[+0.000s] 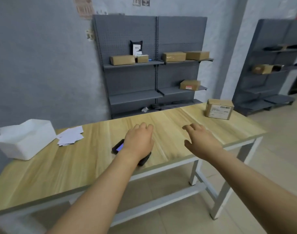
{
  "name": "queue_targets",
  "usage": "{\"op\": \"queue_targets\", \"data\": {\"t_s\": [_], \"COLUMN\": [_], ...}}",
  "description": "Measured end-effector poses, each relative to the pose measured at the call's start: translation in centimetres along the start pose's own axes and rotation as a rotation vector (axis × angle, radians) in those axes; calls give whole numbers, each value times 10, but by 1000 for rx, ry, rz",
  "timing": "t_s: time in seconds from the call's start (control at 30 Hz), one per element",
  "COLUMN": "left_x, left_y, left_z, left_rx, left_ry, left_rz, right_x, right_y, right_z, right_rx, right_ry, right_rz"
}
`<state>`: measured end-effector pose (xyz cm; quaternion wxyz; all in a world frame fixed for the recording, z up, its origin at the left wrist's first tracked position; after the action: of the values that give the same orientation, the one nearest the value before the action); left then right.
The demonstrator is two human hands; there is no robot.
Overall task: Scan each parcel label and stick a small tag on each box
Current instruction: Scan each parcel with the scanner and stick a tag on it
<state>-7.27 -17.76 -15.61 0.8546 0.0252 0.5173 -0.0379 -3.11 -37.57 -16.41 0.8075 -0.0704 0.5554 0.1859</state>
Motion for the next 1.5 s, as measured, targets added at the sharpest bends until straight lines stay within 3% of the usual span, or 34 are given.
{"op": "queue_targets", "data": {"t_s": [0.5,0.77,0.93,1.23,1.5], "left_x": [136,200,246,285,231], "left_y": [-141,-171,-186,-197,-107], "left_z": [223,303,337,357,321], "left_rx": [143,55,-109,-415,-585], "left_ry": [112,260,332,364,173], "left_rz": [-191,-276,-473,-817,-830], "right_x": [29,61,86,125,121], "right_y": [-230,-311,-349,-369,-285], "right_z": [93,151,190,244,276], "right_rx": [283,360,367,298,237], "right_ry": [-14,27,72,162,124], "right_rz": [-64,49,181,398,646]}}
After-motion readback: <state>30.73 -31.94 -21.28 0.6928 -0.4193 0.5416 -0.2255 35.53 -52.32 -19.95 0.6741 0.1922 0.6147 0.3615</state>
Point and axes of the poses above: each hand's wrist, its own z-axis towards the middle knuckle, its own x-axis out of the palm, y = z × x, the point moved 3 cm from there along z, towards the middle knuckle, and after that the axes turned 9 degrees about -y, right-handed, at the moved point
